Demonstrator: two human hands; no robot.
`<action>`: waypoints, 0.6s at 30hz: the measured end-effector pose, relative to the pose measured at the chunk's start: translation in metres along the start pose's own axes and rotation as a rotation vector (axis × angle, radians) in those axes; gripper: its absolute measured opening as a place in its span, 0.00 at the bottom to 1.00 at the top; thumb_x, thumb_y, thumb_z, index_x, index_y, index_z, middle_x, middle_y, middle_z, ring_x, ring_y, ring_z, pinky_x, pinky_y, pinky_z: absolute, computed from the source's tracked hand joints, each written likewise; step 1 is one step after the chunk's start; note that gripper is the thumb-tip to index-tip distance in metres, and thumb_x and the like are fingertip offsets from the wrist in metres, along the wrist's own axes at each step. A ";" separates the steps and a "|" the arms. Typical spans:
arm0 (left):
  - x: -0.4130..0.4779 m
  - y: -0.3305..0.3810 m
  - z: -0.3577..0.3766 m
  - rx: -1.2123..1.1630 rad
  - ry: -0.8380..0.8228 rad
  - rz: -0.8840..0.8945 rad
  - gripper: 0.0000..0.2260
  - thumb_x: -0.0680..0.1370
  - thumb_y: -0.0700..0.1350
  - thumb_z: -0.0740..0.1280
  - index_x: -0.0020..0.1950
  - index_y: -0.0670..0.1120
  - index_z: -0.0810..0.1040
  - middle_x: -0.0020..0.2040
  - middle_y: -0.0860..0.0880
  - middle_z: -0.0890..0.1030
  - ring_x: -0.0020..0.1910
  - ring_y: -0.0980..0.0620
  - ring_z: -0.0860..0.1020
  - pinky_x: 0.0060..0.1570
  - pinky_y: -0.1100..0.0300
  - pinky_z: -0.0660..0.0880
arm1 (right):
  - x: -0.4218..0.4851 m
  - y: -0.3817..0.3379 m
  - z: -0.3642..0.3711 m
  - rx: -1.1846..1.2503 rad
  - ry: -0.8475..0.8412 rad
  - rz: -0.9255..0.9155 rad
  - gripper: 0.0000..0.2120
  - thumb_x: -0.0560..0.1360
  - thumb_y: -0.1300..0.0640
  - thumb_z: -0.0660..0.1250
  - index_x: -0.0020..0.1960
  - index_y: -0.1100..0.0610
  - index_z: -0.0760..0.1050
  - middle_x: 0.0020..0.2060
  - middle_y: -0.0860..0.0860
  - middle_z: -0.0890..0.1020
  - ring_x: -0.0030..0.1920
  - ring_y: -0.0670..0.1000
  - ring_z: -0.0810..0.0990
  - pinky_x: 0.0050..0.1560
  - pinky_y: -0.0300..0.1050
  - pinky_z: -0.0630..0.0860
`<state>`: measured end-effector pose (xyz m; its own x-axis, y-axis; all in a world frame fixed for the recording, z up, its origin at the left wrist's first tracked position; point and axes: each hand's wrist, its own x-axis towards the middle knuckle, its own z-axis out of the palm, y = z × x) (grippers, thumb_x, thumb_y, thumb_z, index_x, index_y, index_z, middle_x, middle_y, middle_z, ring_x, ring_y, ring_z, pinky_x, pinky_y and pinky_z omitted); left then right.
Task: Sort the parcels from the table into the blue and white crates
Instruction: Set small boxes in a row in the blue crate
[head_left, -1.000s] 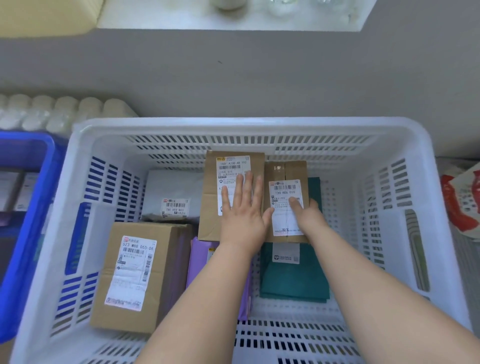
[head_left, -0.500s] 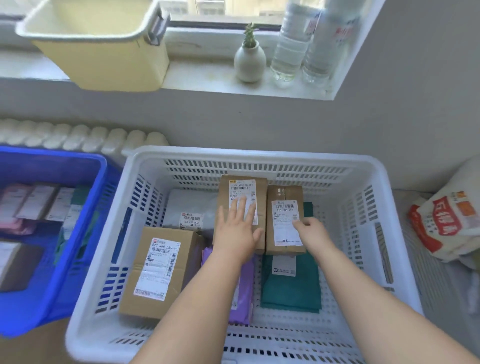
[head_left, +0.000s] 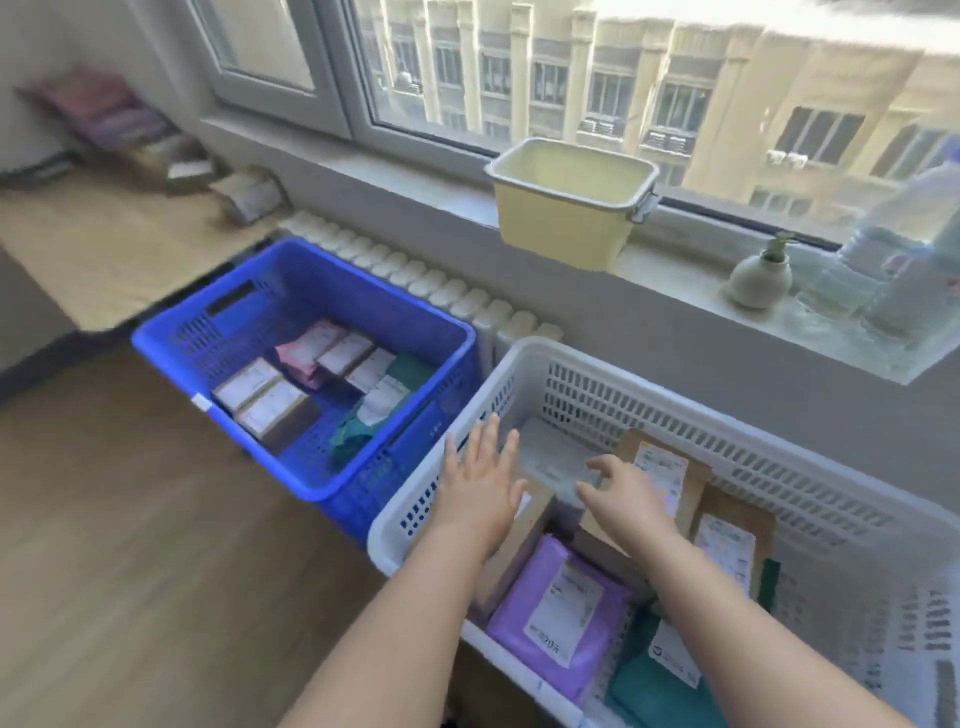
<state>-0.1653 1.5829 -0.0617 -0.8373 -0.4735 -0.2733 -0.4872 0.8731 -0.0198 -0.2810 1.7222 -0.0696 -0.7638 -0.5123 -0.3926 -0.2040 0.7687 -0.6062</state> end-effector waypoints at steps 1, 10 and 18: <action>-0.008 -0.022 -0.004 -0.001 0.037 -0.051 0.28 0.86 0.56 0.46 0.82 0.48 0.40 0.81 0.44 0.37 0.80 0.45 0.38 0.77 0.42 0.36 | 0.001 -0.021 0.007 -0.028 -0.017 -0.029 0.22 0.79 0.50 0.63 0.72 0.52 0.68 0.71 0.52 0.71 0.69 0.53 0.72 0.62 0.49 0.70; -0.069 -0.218 -0.013 -0.116 0.063 -0.380 0.28 0.85 0.57 0.46 0.82 0.49 0.42 0.82 0.44 0.40 0.81 0.45 0.41 0.77 0.41 0.39 | -0.002 -0.207 0.102 -0.190 -0.102 -0.326 0.23 0.77 0.47 0.65 0.71 0.49 0.70 0.67 0.51 0.74 0.58 0.52 0.78 0.52 0.45 0.73; -0.116 -0.406 -0.003 -0.189 0.069 -0.527 0.27 0.85 0.58 0.48 0.82 0.48 0.50 0.82 0.46 0.50 0.81 0.46 0.47 0.78 0.43 0.41 | -0.018 -0.364 0.237 -0.257 -0.216 -0.450 0.24 0.77 0.49 0.66 0.72 0.51 0.70 0.67 0.53 0.73 0.67 0.53 0.73 0.62 0.44 0.70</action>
<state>0.1293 1.2827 -0.0193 -0.4797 -0.8522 -0.2090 -0.8747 0.4832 0.0374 -0.0481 1.3605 -0.0055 -0.4295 -0.8574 -0.2835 -0.6441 0.5109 -0.5693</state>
